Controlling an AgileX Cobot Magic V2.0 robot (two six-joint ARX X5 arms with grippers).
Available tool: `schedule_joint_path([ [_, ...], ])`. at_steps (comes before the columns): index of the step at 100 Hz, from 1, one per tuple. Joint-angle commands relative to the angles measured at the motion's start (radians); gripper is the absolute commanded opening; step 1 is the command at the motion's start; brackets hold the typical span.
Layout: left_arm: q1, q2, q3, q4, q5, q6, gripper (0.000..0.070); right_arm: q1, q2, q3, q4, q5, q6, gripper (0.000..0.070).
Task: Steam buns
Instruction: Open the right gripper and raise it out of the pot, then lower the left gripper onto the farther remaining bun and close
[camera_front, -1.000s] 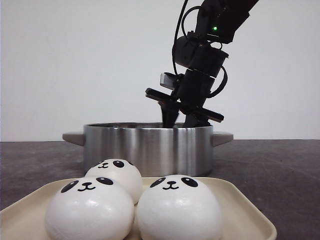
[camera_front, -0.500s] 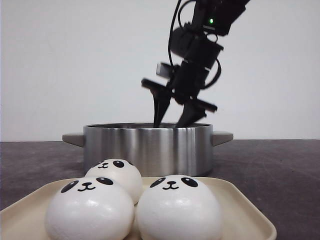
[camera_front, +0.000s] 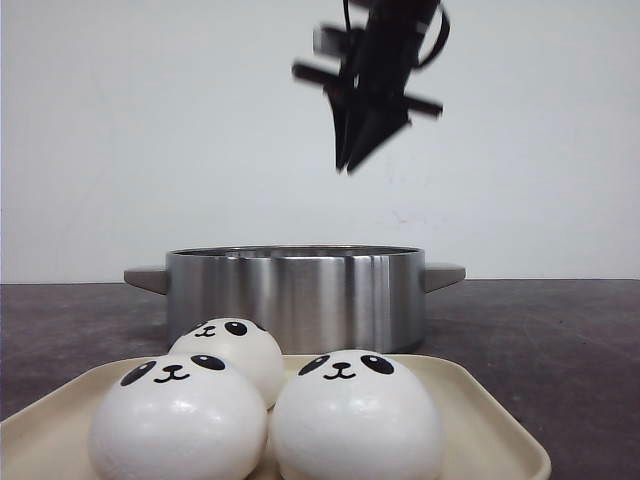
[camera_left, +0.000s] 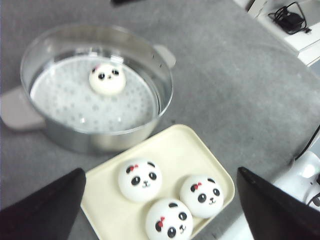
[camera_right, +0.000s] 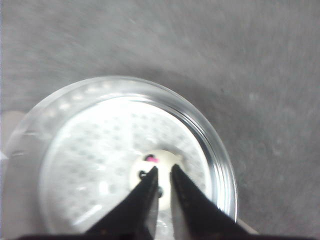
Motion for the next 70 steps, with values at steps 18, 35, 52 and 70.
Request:
schedule_joint_path([
  [18,-0.008,0.105,0.009,-0.069,0.002,-0.122,0.0591,0.111,-0.331,0.030,0.046,0.190,-0.113,0.0004],
  [35,-0.024,0.234,0.009,-0.076,0.001,-0.138,0.0592,0.233,-0.571,0.030,-0.019,0.289,-0.142,0.0004],
  [52,-0.050,0.383,0.009,-0.031,0.001,-0.134,0.0592,0.376,-0.766,0.030,-0.169,0.396,-0.118,0.0004],
  [70,-0.073,0.534,0.009,0.025,0.001,-0.126,0.0592,0.463,-0.916,0.030,-0.364,0.609,-0.014,0.0004],
])
